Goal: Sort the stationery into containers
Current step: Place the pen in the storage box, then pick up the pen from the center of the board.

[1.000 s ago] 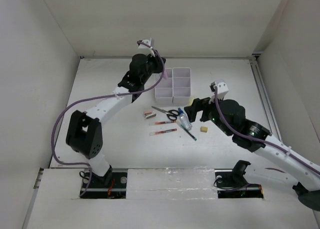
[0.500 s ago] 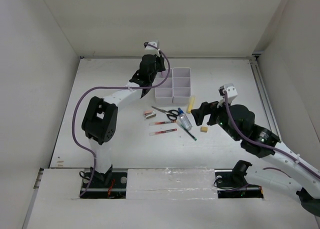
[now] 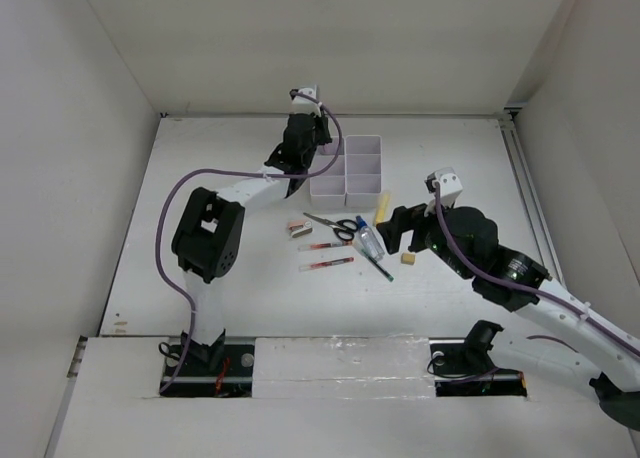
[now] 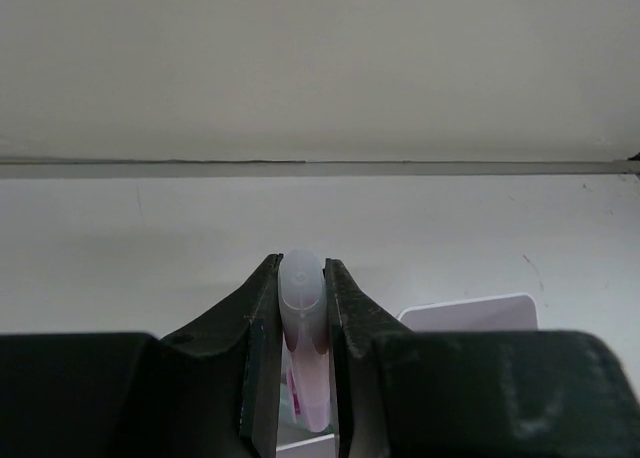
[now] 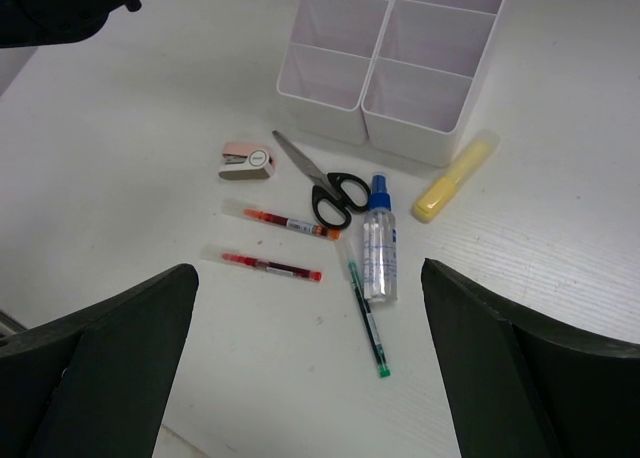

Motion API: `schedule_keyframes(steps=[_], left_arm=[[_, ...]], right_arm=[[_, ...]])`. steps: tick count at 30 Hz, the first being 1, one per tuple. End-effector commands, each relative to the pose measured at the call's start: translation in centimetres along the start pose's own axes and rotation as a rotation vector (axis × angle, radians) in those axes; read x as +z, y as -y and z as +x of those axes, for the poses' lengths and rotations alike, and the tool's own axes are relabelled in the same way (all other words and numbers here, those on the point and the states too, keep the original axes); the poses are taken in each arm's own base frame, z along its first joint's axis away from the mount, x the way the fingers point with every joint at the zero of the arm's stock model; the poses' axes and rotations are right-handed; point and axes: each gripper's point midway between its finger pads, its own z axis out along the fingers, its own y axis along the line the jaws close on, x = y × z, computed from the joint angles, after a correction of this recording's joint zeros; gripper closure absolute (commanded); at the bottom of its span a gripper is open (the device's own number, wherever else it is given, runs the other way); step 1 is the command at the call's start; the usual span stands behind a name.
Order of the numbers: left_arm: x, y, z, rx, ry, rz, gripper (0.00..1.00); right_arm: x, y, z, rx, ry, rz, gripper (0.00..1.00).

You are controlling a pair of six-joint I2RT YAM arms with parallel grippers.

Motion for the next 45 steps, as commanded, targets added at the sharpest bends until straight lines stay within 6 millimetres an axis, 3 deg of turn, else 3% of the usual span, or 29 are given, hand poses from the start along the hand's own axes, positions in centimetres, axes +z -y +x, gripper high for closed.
schedule_keyframes(steps=[1, 4, 5, 8, 9, 11, 15, 17, 18, 19, 20, 23, 26, 29, 30, 38, 42, 44, 45], left_arm=[[0.6, -0.1, -2.8, -0.022, 0.095, -0.018, 1.0], [0.8, -0.2, -2.3, -0.02, 0.087, -0.02, 0.91], [0.7, -0.3, -1.9, -0.017, 0.078, -0.023, 0.77], [-0.2, 0.1, -2.6, -0.04, 0.09, 0.007, 0.59], [-0.6, 0.4, -3.1, -0.042, 0.096, 0.02, 0.44], [-0.9, 0.4, -3.4, -0.054, 0.105, 0.023, 0.31], [-2.2, 0.9, -5.7, -0.063, 0.138, 0.043, 0.19], [-3.5, 1.8, -7.5, -0.082, 0.167, 0.064, 0.14], [-3.9, 1.8, -7.7, -0.091, 0.169, 0.065, 0.02], [-4.5, 2.3, -8.0, -0.093, 0.173, 0.077, 0.0], [-5.6, 3.1, -9.7, -0.111, 0.193, 0.095, 0.0], [-7.6, 3.1, -11.1, -0.141, 0.153, 0.065, 0.0], [-8.9, 3.1, -13.1, -0.186, 0.111, 0.036, 0.0], [-11.6, 3.0, -13.6, -0.234, 0.051, 0.035, 0.0], [-13.3, 3.2, -15.2, -0.255, 0.075, 0.057, 0.0], [-19.2, 2.4, -14.7, -0.296, -0.007, 0.084, 0.0], [-21.7, 2.5, -15.2, -0.308, -0.01, 0.123, 0.0], [-23.1, 2.4, -16.4, -0.296, 0.023, 0.138, 0.0], [-23.4, 2.1, -16.0, -0.293, 0.011, 0.133, 0.0]], right_arm=[[-0.1, -0.5, -1.5, 0.007, 0.056, -0.026, 0.0], [-0.1, -0.6, -1.5, 0.007, 0.053, -0.035, 0.0], [-0.1, -0.6, -1.5, 0.007, 0.053, -0.035, 0.0], [0.1, -0.9, -1.4, 0.006, 0.049, -0.043, 0.0], [0.1, -0.9, -1.4, 0.006, 0.049, -0.043, 0.0], [0.7, -0.9, -0.8, -0.002, 0.025, -0.035, 0.0], [1.5, -0.3, -0.2, 0.017, 0.009, -0.009, 0.0], [2.5, 1.3, 0.9, 0.04, -0.024, 0.066, 0.0], [3.2, 1.9, 1.6, 0.069, -0.054, 0.107, 0.0], [3.4, 2.8, 2.5, 0.077, -0.09, 0.151, 0.0], [3.7, 4.2, 2.5, 0.098, -0.088, 0.223, 0.0], [5.3, 6.0, 3.8, 0.126, -0.146, 0.315, 0.0], [7.5, 6.8, 5.0, 0.14, -0.202, 0.343, 0.02], [9.5, 7.2, 6.2, 0.166, -0.237, 0.358, 0.06], [9.9, 7.4, 6.5, 0.178, -0.235, 0.375, 0.07], [14.9, 8.4, 8.1, 0.259, -0.228, 0.496, 0.21], [16.1, 9.8, 9.9, 0.275, -0.277, 0.563, 0.25], [16.8, 10.1, 9.6, 0.295, -0.254, 0.564, 0.25], [16.9, 10.0, 9.4, 0.298, -0.246, 0.56, 0.27]])
